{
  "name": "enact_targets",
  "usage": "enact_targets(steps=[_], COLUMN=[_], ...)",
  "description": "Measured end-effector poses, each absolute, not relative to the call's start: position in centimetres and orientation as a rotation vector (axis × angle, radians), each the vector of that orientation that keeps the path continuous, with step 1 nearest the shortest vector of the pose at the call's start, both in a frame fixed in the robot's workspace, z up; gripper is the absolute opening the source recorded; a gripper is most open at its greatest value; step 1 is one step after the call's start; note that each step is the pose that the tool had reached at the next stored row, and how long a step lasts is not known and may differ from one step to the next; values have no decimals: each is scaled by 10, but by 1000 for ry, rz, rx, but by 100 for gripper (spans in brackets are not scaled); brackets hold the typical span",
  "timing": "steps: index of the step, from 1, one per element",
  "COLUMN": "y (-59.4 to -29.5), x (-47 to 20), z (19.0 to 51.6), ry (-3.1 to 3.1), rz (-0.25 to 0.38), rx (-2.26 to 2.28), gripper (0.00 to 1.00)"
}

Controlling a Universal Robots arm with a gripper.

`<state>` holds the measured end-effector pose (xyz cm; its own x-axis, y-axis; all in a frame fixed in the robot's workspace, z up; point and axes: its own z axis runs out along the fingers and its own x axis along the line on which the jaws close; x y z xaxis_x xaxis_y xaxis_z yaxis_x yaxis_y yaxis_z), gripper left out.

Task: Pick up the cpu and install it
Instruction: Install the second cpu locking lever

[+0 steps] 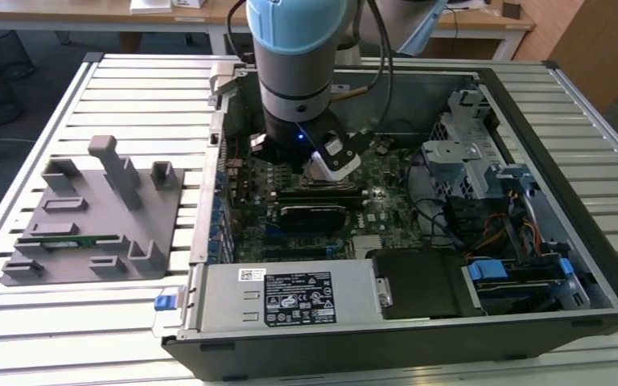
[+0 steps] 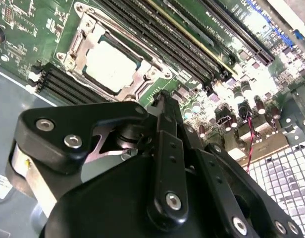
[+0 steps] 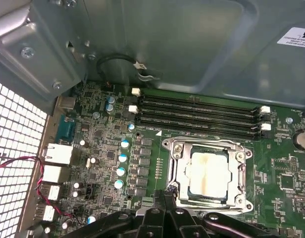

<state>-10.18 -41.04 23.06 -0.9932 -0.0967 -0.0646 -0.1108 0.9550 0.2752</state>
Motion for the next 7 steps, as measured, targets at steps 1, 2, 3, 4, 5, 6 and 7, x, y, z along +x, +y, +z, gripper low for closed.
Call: enact_targets(steps=[1, 2, 3, 4, 5, 6, 7], y=[-410, -411, -410, -410, -410, -410, -410], x=[-102, -102, -102, -102, -102, -102, -102], z=[231, 231, 232, 233, 235, 236, 238], ry=[3056, 3057, 3056, 3056, 3056, 3056, 3056], rz=[434, 434, 434, 435, 435, 435, 435], rx=[-162, -162, -162, -162, -162, -162, -162], gripper=[11, 11, 11, 11, 11, 11, 11])
